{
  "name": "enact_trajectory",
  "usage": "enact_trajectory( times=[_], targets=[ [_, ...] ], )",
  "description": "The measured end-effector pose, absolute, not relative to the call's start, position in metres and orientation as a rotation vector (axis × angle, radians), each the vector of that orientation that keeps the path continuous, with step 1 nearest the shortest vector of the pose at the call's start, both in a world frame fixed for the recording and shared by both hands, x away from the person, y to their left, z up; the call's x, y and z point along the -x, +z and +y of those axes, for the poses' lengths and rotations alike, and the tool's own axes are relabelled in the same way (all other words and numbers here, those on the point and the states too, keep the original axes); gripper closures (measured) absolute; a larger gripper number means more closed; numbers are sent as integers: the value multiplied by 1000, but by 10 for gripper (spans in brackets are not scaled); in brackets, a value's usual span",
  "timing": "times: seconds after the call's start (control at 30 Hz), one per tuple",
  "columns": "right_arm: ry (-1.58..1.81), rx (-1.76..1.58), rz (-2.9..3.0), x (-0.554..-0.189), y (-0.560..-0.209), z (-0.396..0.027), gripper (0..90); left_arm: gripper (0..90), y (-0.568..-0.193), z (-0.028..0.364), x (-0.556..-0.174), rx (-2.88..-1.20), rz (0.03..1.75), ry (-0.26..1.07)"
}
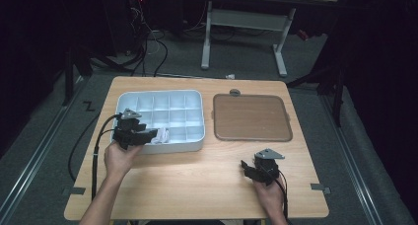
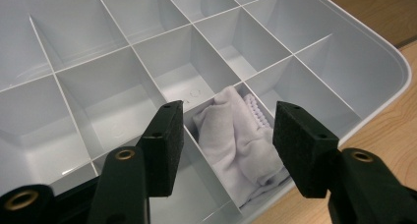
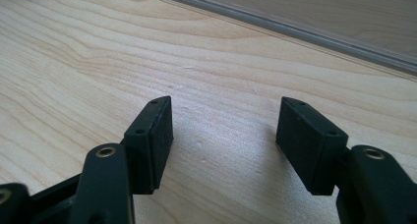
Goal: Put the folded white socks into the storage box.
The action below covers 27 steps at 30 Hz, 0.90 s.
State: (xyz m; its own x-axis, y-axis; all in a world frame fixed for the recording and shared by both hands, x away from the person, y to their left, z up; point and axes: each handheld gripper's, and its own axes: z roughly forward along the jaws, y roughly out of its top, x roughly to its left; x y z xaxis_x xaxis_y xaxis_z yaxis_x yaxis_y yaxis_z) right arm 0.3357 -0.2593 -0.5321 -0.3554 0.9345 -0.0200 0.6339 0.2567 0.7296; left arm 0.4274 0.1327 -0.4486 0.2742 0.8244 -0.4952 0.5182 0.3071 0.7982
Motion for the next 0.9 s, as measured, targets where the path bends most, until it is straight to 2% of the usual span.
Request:
enact_trajectory(
  times=[0.9],
  targets=[
    [885,-1421,2081,-336,-532,-259,393,456,-440,153,-411,-1279,1379,334]
  ],
)
